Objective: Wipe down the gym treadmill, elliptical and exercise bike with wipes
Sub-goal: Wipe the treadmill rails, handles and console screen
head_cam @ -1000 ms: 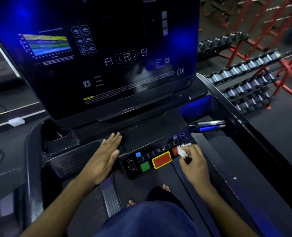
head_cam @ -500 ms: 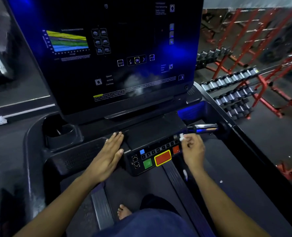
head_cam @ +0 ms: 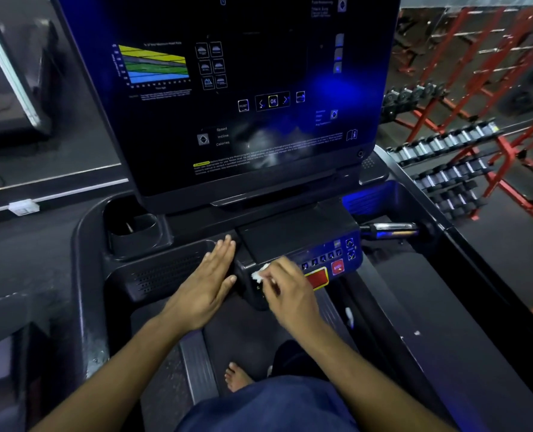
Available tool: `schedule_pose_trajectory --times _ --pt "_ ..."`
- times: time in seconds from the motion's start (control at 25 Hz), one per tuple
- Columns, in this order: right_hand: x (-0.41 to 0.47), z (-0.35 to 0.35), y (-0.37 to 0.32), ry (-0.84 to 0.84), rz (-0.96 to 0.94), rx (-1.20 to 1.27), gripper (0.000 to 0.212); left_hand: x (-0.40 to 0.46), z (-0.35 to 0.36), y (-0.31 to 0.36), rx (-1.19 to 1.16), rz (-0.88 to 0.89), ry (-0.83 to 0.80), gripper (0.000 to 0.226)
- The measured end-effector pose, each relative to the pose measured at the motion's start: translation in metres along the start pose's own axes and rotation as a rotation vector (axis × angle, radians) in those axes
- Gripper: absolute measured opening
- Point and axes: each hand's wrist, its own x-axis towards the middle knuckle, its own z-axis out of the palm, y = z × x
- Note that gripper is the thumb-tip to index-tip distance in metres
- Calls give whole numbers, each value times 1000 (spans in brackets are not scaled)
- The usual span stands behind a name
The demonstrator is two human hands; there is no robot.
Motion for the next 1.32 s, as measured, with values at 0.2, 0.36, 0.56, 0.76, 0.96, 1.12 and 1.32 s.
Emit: schedule_pose_trajectory --times 0.2,0.36,0.56,0.76,0.96,1.12,1.32 --pt "-33 -2 20 -168 -102 -94 13 -4 1 0 62 -4 2 70" --pt "-27 -13 32 -6 168 -65 18 -5 2 1 83 -15 -5 67" --pt "-16 8 -7 -68 23 -25 11 -8 4 1 146 -28 21 67" --pt "29 -3 -6 -44 -98 -15 9 -32 10 -4 247 -113 71 68" --pt "100 11 -15 -431 0 -110 9 -33 8 0 235 -146 65 68" --pt "143 31 -12 -481 70 -161 9 -37 6 1 224 -194 42 73" --pt "147 20 19 -512 77 -171 9 -36 2 6 186 -235 22 72"
